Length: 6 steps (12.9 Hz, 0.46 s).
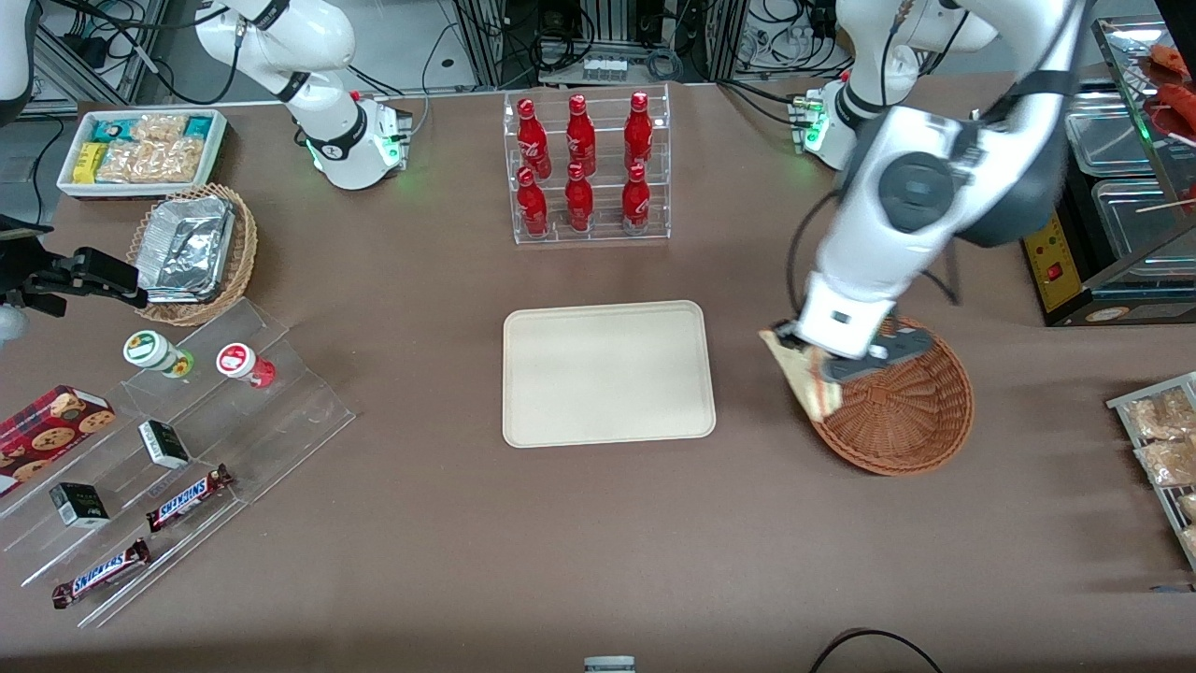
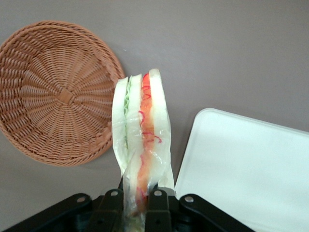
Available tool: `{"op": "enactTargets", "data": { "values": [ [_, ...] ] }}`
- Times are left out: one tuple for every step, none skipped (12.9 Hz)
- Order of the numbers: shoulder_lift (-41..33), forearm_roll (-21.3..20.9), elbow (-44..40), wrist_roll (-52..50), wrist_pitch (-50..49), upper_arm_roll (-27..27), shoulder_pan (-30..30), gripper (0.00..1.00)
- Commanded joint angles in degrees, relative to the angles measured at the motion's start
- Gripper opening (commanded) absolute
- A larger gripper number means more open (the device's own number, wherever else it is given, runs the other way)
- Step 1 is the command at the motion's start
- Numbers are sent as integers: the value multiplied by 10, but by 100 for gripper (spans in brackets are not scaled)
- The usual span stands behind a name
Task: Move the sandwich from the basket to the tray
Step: 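Lift the sandwich and carry it over the cream tray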
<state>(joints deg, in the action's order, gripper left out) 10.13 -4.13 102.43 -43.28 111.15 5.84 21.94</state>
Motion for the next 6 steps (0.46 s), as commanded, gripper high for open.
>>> {"op": "enactTargets", "data": {
  "values": [
    [30, -24, -33, -7, -11, -7, 62, 0],
    [49, -28, -50, -8, -13, -7, 80, 0],
    [66, -30, -65, -15, -13, -7, 99, 0],
    [92, -29, -86, -32, -10, -7, 114, 0],
    [123, -30, -114, -42, -12, -7, 131, 0],
    [153, -31, -137, -44, -12, -7, 155, 0]
  ]
}}
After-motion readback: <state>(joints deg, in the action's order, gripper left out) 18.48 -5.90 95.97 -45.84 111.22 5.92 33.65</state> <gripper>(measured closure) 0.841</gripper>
